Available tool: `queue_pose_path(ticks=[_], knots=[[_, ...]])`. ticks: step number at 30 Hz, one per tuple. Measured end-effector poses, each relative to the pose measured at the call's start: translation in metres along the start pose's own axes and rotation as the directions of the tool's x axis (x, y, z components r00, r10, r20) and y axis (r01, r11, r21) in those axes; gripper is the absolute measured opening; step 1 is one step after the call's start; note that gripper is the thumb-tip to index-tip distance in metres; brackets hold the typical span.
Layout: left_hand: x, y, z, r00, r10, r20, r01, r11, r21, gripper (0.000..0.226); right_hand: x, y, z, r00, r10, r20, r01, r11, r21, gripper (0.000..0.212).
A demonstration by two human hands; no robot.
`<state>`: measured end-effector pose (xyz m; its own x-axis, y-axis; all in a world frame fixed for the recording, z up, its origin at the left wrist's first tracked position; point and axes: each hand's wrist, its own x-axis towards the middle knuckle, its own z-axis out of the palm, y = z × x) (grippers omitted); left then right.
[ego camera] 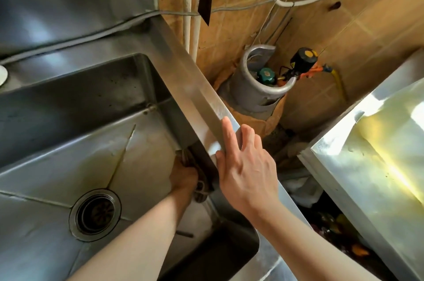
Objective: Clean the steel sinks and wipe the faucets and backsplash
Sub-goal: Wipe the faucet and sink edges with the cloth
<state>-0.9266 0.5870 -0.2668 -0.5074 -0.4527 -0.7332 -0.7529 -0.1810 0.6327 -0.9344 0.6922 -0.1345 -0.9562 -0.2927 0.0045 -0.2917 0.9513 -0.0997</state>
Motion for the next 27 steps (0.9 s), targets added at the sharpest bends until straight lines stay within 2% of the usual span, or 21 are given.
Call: queue_pose_path(ticks=[3,7,11,13,17,23,27], knots=[[0.015,-0.007,0.006,0.998,-0.050,-0.027,0.052,0.995,0.086,0.032,0.001,0.001,0.001,1.000,-0.003,-0.006,0.003,1.000,-0.001,0.061],[0.018,-0.003,0.005,0.997,-0.082,-0.015,0.082,0.994,0.070,0.032,0.001,0.002,0.002,1.000,-0.002,0.006,0.002,1.000,-0.028,0.061],[0.005,0.000,-0.005,0.995,0.031,0.094,-0.030,1.000,-0.008,0.032,0.003,0.002,0.000,0.999,-0.014,-0.029,0.012,0.998,-0.061,0.059],[-0.008,0.011,-0.012,0.987,0.065,0.149,-0.051,0.994,-0.101,0.040,0.003,0.001,0.000,1.000,-0.013,-0.024,0.011,0.997,-0.083,0.059],[-0.042,0.043,-0.032,0.975,0.093,0.201,-0.059,0.984,-0.169,0.050,0.000,-0.003,-0.001,1.000,0.011,0.002,-0.011,0.996,-0.091,0.058],[-0.074,0.081,-0.058,0.971,0.195,0.136,-0.169,0.969,-0.180,0.048,0.007,-0.011,-0.013,0.999,-0.032,0.044,0.034,0.999,-0.032,0.055],[-0.061,0.091,-0.053,0.984,0.158,0.086,-0.137,0.968,-0.211,0.043,0.051,-0.030,-0.023,0.999,-0.036,-0.001,0.036,0.997,0.072,0.057]])
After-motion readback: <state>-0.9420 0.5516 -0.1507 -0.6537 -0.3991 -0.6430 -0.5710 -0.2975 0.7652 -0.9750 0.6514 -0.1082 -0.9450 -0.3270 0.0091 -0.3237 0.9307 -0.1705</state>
